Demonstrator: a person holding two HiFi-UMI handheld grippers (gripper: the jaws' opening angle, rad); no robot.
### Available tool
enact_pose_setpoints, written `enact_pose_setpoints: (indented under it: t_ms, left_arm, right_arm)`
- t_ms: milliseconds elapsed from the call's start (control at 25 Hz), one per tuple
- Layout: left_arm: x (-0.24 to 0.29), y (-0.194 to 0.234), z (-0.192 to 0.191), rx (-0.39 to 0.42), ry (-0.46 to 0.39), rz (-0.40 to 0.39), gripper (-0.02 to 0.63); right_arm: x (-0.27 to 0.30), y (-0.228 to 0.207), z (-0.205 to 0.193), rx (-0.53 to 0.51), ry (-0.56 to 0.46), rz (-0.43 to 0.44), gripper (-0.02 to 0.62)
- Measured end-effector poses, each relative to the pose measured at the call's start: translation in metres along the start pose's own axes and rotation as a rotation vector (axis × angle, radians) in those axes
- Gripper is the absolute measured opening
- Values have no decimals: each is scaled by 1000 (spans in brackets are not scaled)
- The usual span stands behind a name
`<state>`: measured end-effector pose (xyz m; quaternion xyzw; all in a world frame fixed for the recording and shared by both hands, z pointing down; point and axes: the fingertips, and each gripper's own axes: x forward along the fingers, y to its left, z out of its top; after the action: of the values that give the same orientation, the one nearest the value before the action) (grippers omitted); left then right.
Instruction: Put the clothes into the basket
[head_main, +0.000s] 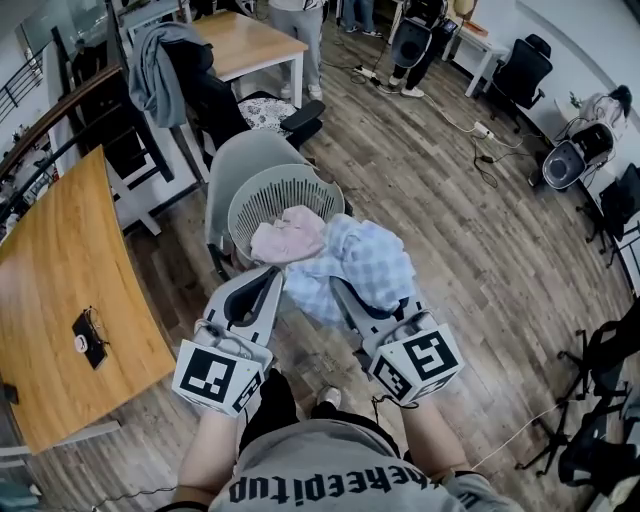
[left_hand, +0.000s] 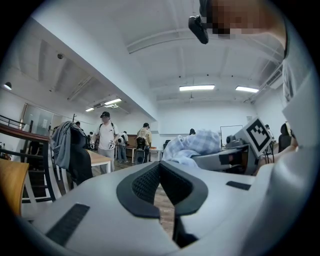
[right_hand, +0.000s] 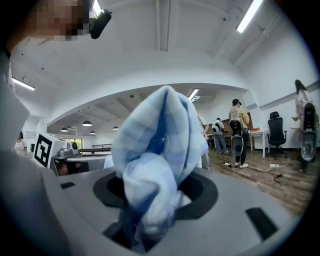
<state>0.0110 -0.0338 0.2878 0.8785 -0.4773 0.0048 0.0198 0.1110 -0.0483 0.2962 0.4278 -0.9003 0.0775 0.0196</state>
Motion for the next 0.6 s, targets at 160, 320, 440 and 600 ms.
enact_pose_setpoints:
  t_ms: [160, 320, 440, 600]
  left_arm:
    - [10, 26, -3, -2, 7, -34, 12]
    - [20, 48, -5, -6, 14, -68, 14]
    - [26, 62, -5, -5, 19, -88, 14]
    - [31, 81, -6, -13, 26, -108, 13]
  right_arm:
    - [25, 1, 0, 6, 5, -34, 232]
    - [47, 0, -1, 11, 7, -65, 232]
    - [60, -1, -1, 17, 10, -89, 232]
    - [77, 0, 0, 26, 16, -115, 232]
